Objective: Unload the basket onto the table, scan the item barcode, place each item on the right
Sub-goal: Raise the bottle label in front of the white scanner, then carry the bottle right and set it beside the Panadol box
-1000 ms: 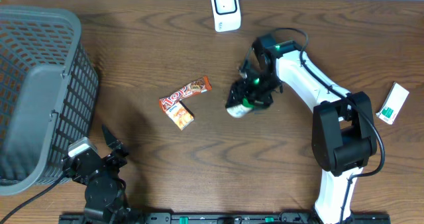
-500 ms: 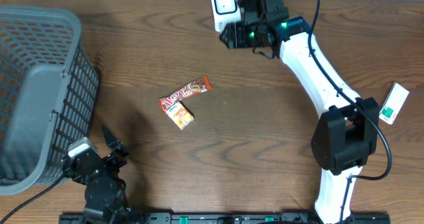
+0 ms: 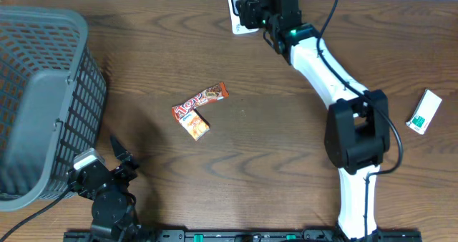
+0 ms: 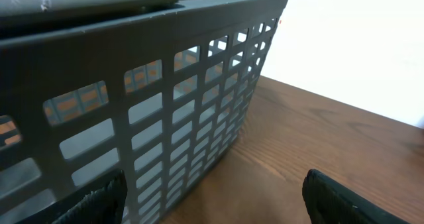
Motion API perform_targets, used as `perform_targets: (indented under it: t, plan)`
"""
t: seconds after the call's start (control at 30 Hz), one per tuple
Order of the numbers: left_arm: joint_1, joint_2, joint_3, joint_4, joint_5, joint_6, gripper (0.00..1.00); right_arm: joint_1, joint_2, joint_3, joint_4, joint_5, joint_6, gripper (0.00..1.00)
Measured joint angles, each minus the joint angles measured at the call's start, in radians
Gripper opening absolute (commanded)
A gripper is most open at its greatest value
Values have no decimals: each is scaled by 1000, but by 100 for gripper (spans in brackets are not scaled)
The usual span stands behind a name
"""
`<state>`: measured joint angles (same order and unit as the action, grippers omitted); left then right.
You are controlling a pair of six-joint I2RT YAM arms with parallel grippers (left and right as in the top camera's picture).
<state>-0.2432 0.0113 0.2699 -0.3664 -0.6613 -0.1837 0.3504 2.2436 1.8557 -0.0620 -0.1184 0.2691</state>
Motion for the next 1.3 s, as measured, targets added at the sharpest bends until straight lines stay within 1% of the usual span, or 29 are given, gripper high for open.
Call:
perform_targets:
  t: [0.17, 0.37, 0.5, 0.87, 1.07, 1.17, 1.3]
  plan:
    - [0, 0, 0, 0, 0, 0, 85, 6, 51, 0, 141, 18, 2, 46]
    - [0, 0, 0, 0, 0, 0, 85, 7, 111, 0, 266, 117, -5, 45]
    - [0, 0, 0, 0, 0, 0, 85, 7, 122, 0, 298, 143, -45, 47]
    - [0, 0, 0, 0, 0, 0, 85, 7, 122, 0, 343, 214, -147, 45]
    - [0, 0, 0, 0, 0, 0, 85, 8, 122, 0, 307, 228, -160, 43]
    - [0, 0, 0, 0, 0, 0, 85, 8, 122, 12, 206, 231, -162, 44]
    - [0, 0, 0, 0, 0, 0, 85, 8, 113, 64, -32, 251, -168, 44]
